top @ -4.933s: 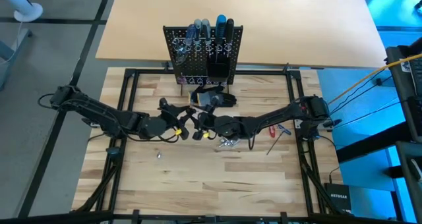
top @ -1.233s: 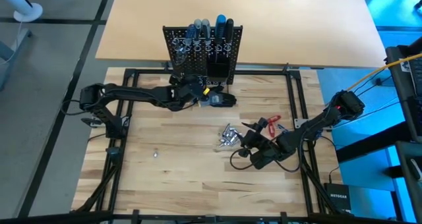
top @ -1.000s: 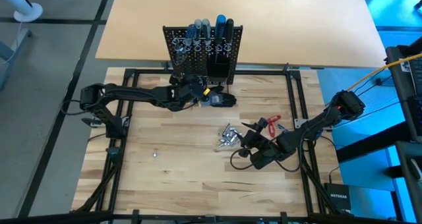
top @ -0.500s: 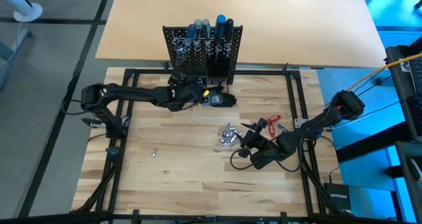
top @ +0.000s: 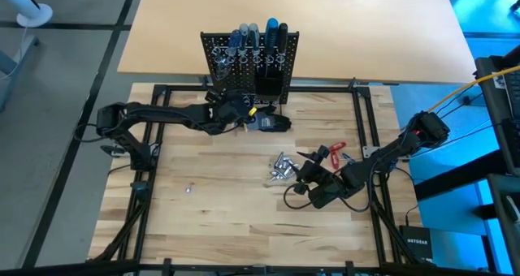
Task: Hang tools onto peg board
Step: Hang the black screwdriver on the pegboard
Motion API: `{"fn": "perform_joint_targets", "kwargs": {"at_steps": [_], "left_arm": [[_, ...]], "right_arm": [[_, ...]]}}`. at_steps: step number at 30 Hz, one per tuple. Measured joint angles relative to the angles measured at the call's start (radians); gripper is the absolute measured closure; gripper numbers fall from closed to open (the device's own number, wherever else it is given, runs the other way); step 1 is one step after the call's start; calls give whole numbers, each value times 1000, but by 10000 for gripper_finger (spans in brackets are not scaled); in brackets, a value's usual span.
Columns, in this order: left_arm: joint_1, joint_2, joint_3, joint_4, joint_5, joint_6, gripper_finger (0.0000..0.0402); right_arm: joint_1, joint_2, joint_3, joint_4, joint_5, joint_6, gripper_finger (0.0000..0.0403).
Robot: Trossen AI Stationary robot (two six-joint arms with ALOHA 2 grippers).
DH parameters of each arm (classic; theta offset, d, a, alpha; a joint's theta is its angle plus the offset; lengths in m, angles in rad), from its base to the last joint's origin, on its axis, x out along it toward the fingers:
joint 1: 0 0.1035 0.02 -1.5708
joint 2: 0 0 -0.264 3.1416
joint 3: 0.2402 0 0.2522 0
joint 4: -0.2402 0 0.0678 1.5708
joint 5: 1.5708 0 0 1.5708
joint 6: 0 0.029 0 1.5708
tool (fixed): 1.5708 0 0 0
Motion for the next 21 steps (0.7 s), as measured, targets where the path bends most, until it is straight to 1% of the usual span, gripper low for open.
{"fn": "perform_joint_targets", "kwargs": {"at_steps": [7,15,18,21], "left_arm": [[-5,-5,0,85,-1,87,219],[-57,-82,0,68,6,114,219],[-85,-121,1,45,44,115,219],[-101,-141,2,-21,140,68,230]], "right_arm": [[0,0,0,2,0,0,168],[0,0,0,2,0,0,168],[0,0,0,1,-6,0,168],[0,0,0,2,-10,0,168]]}}
